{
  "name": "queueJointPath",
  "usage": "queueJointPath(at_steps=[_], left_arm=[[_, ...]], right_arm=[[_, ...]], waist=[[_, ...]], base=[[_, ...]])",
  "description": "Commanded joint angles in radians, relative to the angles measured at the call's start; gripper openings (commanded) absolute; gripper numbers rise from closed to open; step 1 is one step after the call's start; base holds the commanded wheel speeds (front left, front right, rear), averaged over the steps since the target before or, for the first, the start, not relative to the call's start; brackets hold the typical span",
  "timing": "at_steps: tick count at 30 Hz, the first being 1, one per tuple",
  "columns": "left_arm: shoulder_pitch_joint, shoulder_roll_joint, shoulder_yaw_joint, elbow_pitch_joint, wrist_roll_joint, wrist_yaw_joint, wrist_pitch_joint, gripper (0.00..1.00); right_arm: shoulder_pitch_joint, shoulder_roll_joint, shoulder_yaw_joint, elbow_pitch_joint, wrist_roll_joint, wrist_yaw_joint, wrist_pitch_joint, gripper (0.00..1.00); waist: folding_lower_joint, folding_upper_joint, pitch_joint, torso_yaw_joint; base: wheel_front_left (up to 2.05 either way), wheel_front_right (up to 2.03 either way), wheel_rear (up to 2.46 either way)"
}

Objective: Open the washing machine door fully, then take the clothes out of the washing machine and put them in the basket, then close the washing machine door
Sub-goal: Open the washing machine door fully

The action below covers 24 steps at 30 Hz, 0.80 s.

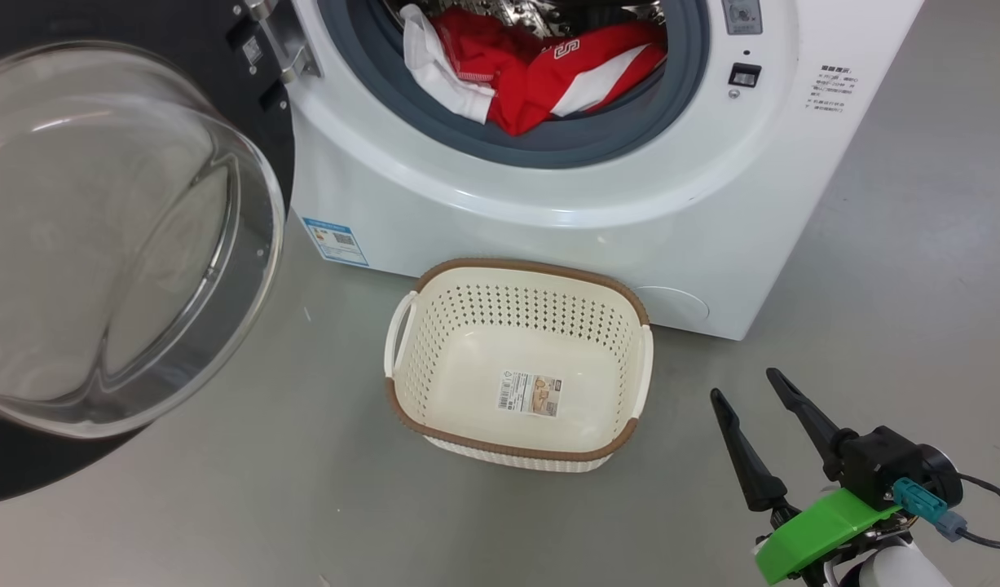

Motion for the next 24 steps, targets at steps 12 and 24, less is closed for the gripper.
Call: queueJointPath(at_steps=[12,24], left_arm=[[0.049,0.037,-0.031,-0.067,-0.044,0.002,-0.008,0.00],[0.165,-0.028,-0.091,-0.177,-0.078,0.002,-0.008,0.35]], right_arm=[[-0.017,-0.003,0.016,-0.022,0.000,0.006,-0.006,1.00],[0.000,0.003,0.012,-0.022,0.009,0.006,-0.006,1.00]], waist=[[0.0000,0.0000,-0.021,0.012],[0.0000,0.0000,-0.053,0.020]], base=[[0.00,0.00,0.00],[0.00,0.00,0.00]])
